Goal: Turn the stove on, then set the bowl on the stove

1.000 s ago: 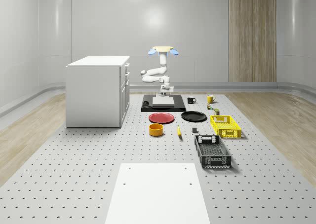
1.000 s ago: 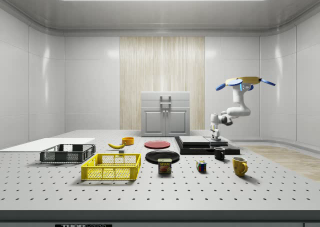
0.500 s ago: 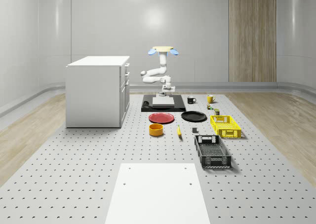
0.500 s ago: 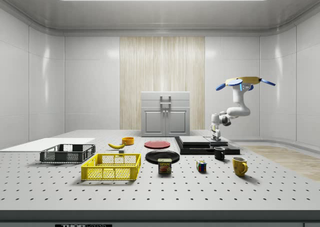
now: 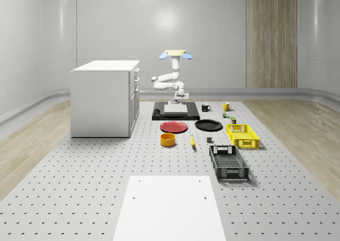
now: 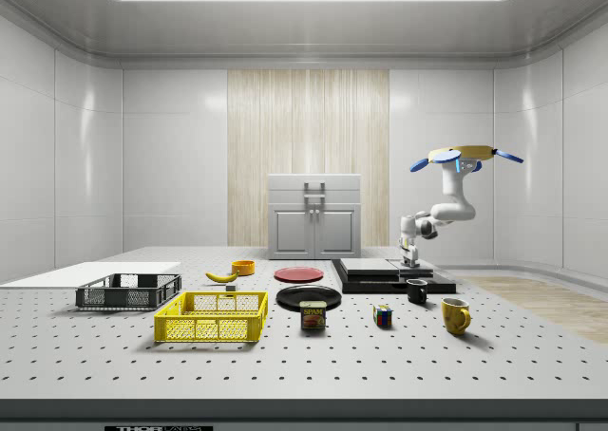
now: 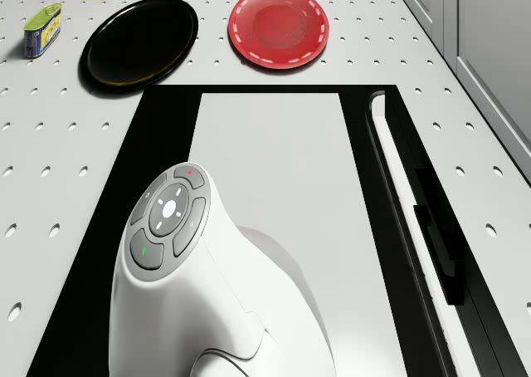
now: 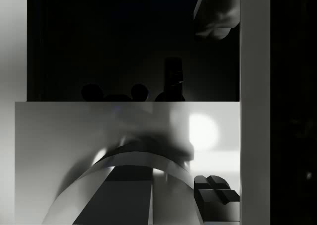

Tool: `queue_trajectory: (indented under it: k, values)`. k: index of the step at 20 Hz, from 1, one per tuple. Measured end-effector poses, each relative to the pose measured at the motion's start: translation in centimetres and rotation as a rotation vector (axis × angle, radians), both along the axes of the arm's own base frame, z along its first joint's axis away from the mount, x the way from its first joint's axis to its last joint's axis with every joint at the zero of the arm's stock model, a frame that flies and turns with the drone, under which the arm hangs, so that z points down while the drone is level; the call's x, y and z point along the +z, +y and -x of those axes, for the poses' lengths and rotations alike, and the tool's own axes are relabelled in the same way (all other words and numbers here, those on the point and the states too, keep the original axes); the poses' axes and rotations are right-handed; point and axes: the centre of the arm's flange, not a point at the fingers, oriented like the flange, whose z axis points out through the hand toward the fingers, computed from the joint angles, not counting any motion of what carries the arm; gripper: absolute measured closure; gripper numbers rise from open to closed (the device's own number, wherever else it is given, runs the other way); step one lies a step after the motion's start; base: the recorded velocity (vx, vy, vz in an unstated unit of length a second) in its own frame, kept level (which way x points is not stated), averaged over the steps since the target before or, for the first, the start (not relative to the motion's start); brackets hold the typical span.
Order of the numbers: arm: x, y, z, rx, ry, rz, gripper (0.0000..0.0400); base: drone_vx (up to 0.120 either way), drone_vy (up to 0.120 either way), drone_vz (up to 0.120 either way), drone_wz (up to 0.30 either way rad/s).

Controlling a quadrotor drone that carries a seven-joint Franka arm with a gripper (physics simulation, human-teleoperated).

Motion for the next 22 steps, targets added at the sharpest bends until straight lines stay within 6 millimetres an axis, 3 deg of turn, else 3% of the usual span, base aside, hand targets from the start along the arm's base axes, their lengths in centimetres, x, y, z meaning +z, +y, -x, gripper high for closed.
queue_trajectory:
  k: [4, 11, 22]
  values:
    - [0.0, 0.0, -0.8, 0.000, 0.000, 0.000, 0.0000, 0.000, 0.000, 0.110, 0.000]
    - [0.0, 2.2, -1.2, 0.000, 0.000, 0.000, 0.0000, 0.000, 0.000, 0.000, 0.000]
    - [0.0, 6.6, -1.3, 0.000, 0.000, 0.000, 0.0000, 0.109, 0.000, 0.000, 0.000]
